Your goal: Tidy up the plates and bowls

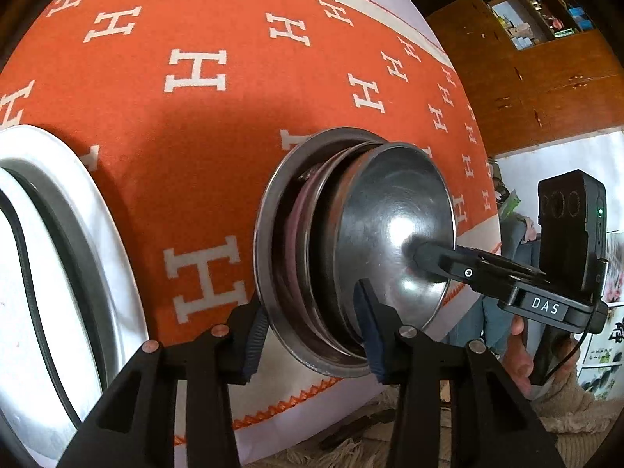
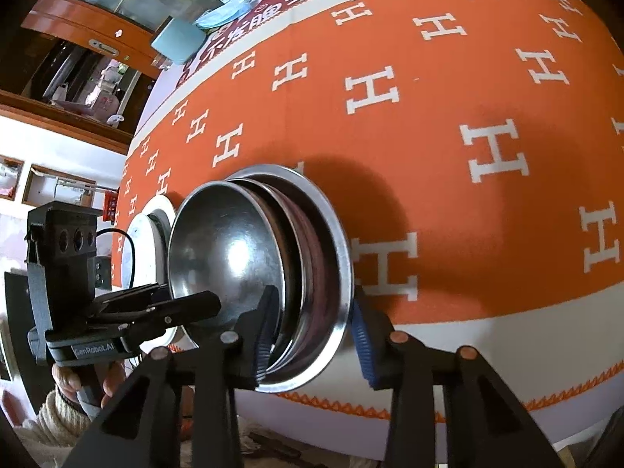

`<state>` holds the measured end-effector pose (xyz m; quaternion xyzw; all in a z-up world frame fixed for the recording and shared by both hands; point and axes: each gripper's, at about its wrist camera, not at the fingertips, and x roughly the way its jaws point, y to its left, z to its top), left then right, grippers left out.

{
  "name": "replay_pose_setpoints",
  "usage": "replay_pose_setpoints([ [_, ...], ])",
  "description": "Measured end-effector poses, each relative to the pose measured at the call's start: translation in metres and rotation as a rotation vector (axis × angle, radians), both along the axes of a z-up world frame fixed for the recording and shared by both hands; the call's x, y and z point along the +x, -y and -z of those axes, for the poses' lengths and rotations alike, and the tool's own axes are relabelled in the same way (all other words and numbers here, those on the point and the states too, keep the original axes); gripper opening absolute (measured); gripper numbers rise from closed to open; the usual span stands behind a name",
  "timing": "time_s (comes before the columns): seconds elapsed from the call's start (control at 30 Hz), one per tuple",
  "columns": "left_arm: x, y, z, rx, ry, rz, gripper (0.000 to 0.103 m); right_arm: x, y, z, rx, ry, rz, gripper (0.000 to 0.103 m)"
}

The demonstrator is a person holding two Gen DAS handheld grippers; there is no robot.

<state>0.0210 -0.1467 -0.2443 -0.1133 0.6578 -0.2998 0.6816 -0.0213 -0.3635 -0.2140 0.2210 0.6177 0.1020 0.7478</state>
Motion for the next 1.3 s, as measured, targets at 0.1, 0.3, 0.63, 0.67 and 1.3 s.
replay_pose_setpoints([
  [0.1, 0.000, 0.001, -0.001, 0.006, -0.003, -0.008, 0.041, 0.001, 0.002, 0.001, -0.002, -0.022, 0.015, 0.032],
  [0.3, 0.002, 0.002, -0.002, 0.022, -0.014, -0.029, 0.041, 0.003, 0.002, 0.003, -0.001, -0.068, 0.030, 0.030],
  [0.63, 0.000, -0.001, -0.009, 0.035, -0.023, -0.059, 0.041, 0.006, -0.004, 0.002, -0.028, -0.119, 0.021, 0.029],
  [0.67, 0.000, -0.002, -0.009, 0.033, -0.024, -0.063, 0.041, 0.006, -0.004, 0.000, -0.032, -0.120, 0.021, 0.029],
  [1.3, -0.011, -0.065, -0.059, 0.017, 0.050, -0.229, 0.041, 0.032, -0.054, -0.052, -0.058, -0.057, -0.102, 0.029],
])
